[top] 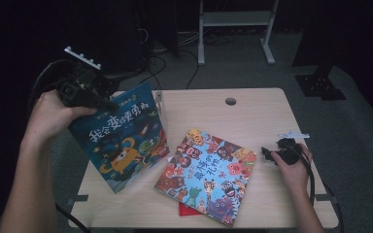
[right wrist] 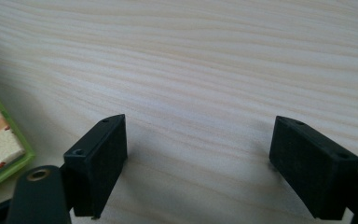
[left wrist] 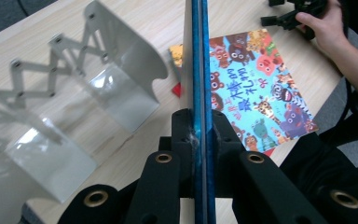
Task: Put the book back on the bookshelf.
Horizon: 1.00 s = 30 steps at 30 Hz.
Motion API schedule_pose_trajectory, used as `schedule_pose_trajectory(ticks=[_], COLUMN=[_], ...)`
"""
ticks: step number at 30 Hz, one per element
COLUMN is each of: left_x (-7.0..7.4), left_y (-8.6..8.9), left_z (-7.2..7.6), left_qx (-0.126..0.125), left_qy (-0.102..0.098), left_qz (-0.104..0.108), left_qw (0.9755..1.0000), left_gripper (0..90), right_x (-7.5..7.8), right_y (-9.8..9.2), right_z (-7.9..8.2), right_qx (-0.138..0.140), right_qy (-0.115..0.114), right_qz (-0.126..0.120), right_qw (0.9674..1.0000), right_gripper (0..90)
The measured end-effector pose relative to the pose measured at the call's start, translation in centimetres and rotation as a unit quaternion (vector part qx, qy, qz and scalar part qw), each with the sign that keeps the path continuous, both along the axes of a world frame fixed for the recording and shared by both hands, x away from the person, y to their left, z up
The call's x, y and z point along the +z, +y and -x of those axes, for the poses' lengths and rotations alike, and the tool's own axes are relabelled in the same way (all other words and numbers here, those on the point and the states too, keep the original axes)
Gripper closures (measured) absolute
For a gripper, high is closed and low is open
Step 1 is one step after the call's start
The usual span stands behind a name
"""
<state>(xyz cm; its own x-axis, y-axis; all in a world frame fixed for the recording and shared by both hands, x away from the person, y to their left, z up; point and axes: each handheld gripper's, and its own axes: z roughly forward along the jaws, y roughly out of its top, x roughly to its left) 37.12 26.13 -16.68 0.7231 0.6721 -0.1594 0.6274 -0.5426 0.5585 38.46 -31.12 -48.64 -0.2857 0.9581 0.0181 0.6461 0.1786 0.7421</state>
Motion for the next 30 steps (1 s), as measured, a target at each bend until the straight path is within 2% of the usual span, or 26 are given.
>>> schedule_pose_trajectory(ticks=[8, 16, 23, 30], left_x=[-0.4, -0.7, -0.8, -1.2], left_y=[2.8, 5.8, 8.0, 9.5], left_z=[0.5, 1.4, 2.0, 2.0], left_qx=[0.031, 0.062, 0.093, 0.123], left_qy=[0.000, -0.003, -0.005, -0.004], left_qz=[0.006, 0.011, 0.008, 0.000], left_qw=[0.9995, 0.9980, 0.9957, 0.9924], left_gripper=[83.1, 83.1, 83.1, 83.1], right_x=[0.0, 0.0, 0.0, 0.0], right_y=[0.0, 0.0, 0.0, 0.0], right_z=[0.0, -0.1, -0.1, -0.1], right_qx=[-0.001, -0.003, -0.006, -0.006], right_qy=[0.000, 0.000, 0.001, 0.001], right_qz=[0.001, 0.001, 0.001, 0.002], right_qw=[1.0000, 1.0000, 1.0000, 1.0000], right_gripper=[17.0, 16.7, 16.2, 16.3])
